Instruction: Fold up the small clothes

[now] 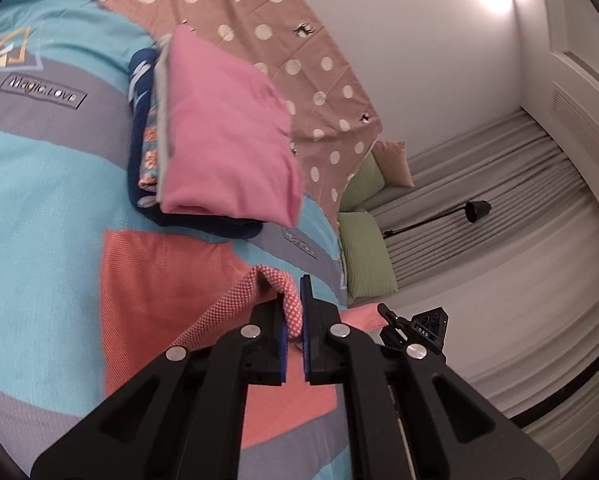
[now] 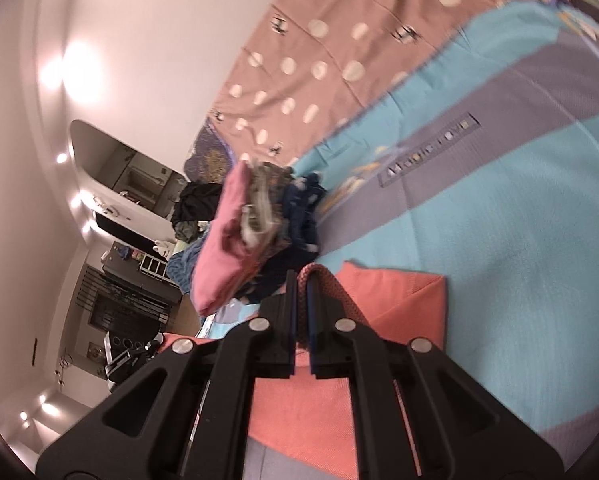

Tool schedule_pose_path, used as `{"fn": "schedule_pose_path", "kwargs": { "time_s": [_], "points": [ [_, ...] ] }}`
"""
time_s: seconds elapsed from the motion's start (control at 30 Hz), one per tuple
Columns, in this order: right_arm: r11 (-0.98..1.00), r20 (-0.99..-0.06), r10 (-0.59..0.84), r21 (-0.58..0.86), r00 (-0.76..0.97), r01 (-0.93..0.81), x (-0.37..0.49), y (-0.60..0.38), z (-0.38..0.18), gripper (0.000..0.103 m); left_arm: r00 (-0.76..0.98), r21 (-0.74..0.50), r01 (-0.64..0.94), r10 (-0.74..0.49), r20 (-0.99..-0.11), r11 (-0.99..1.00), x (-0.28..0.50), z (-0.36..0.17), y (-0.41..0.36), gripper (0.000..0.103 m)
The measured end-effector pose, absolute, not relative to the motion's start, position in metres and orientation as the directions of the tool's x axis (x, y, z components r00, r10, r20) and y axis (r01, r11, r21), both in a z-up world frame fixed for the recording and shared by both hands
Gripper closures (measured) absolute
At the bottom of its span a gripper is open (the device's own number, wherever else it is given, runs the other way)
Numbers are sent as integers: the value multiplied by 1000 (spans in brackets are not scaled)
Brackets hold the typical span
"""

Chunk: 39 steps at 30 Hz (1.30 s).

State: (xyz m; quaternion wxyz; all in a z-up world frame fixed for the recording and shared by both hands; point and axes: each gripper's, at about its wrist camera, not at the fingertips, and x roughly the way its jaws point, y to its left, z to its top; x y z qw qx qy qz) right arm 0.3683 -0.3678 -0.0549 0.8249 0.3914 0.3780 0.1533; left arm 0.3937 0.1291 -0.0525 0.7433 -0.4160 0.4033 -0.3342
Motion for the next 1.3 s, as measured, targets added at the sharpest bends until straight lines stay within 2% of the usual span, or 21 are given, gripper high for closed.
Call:
{"fn": "schedule_pose_path", "kwargs": {
  "time_s": [0.3,0.5,0.53,0.57,0.63,0.8,0.93,1.0,1.03,1.07,1.2,1.27,1.3],
  "points": [
    [606,-572,559,776,601,176,407,-381,-134,99,431,-908,37,-826,-363,418,431,-120,126,99],
    [592,-587,557,777,588,214,418,-387,-155,98,422,-903,2,-819,-388,429,446,-138,125,98],
    [572,-579,566,789,588,226,420,-389,-158,94,419,-901,-16,-815,-401,434,448,-141,126,94],
    [556,-573,570,797,589,237,421,-391,-160,92,412,-899,-28,-814,-409,437,450,-143,126,81],
    [541,-571,554,800,606,259,420,-395,-158,84,402,-904,-43,-821,-406,426,450,-145,130,70],
    [680,-603,446,709,661,188,404,-387,-115,83,462,-885,23,-790,-403,465,437,-121,145,59],
    [867,-687,305,486,659,106,383,-351,-78,82,486,-831,84,-751,-447,549,420,-97,149,57],
    [928,-715,246,369,654,55,366,-326,-69,78,487,-797,95,-726,-485,596,409,-92,148,50],
    [940,-722,235,339,651,36,358,-317,-67,72,481,-783,93,-716,-506,615,403,-91,148,47],
    [949,-729,235,315,643,10,349,-307,-67,65,463,-768,86,-708,-534,635,396,-94,148,47],
    [966,-757,241,247,607,-75,314,-273,-72,59,393,-749,45,-701,-596,661,376,-114,156,47],
    [974,-771,221,202,597,-100,298,-263,-75,43,372,-741,34,-697,-613,671,365,-122,159,46],
    [977,-775,209,189,596,-96,293,-262,-76,40,363,-736,26,-692,-624,677,360,-125,162,43]
  ]
}}
